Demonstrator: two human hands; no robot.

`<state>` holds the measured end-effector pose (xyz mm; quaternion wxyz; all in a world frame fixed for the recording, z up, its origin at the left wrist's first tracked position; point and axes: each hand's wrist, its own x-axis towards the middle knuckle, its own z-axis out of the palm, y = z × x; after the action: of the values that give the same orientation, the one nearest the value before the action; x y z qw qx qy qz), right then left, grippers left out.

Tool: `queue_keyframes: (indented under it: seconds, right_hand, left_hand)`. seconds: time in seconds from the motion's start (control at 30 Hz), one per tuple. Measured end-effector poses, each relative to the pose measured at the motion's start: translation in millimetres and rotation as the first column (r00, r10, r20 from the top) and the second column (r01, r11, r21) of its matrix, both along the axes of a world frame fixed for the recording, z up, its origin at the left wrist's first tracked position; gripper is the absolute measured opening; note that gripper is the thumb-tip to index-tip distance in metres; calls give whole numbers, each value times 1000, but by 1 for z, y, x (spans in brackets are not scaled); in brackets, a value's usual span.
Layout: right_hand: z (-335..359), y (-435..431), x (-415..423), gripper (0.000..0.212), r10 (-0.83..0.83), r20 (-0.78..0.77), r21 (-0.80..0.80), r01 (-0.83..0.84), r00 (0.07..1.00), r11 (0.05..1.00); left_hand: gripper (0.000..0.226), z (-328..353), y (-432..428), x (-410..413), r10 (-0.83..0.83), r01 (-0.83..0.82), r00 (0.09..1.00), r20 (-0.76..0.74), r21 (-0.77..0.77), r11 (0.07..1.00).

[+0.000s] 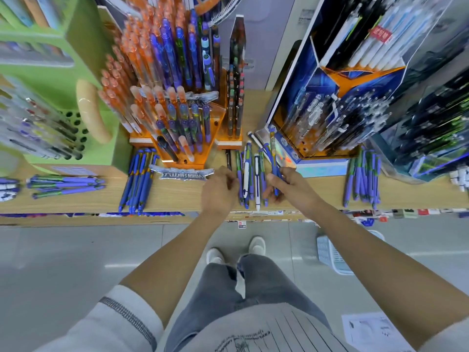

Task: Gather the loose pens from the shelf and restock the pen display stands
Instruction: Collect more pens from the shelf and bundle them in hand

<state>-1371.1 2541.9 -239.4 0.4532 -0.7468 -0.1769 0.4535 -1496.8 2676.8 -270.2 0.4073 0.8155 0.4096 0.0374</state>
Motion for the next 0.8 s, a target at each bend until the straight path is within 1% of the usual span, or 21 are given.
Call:
queue_keyframes:
  seconds: [0.07,0.13,0.2,0.3,0.4,0.47,0.53,0.6,0.63,0.7,0.77,0.8]
  right_hand:
    - [0,0,-8,10,66,10,10,-66,998,998]
    - [0,1,-18,7,135,21,38,-136,991,990]
    - [-2,2,-26,6,167,32,61,-169,985,984]
    - [-2,0,-34,6,159,37,95,-162,987,982]
    - [3,-3,-39,11,164,24,128,-166,986,978]
    - [4,-3,-40,14,194,22,124,-195,981,973]
    - [4,-3,-43,18,256,47,114,-260,966,959]
    - [4,-1,-49,23,310,50,102,-313,950,944]
    - [5,2,-52,24,325,58,98,-330,944,939]
    - [5,9,-61,23,343,126,78,-354,931,932]
    - [2,18,-71,20,330,193,66,-347,924,935]
    - [0,24,-76,19,313,201,65,-332,928,941]
  left_hand:
    - [21,5,-4,2,-34,39,994,106,-50,998]
    - [31,11,-10,7,-80,112,977,195,-157,981]
    - [37,15,-17,13,-80,137,975,208,-277,951]
    - [36,16,-24,17,76,48,962,262,-437,898]
    - [38,14,-30,11,221,-43,936,274,-536,843]
    - [34,15,-32,4,282,-58,912,297,-589,806]
    - [29,18,-34,-5,318,-68,893,318,-603,795]
    - [27,21,-37,-16,378,-123,867,325,-595,794]
    - [25,22,-37,-23,416,-170,849,325,-577,799]
    - [24,19,-33,-41,495,-295,812,309,-514,805]
    - [24,15,-24,-62,569,-419,780,260,-457,784]
    - [25,15,-18,-74,592,-454,771,237,-447,771]
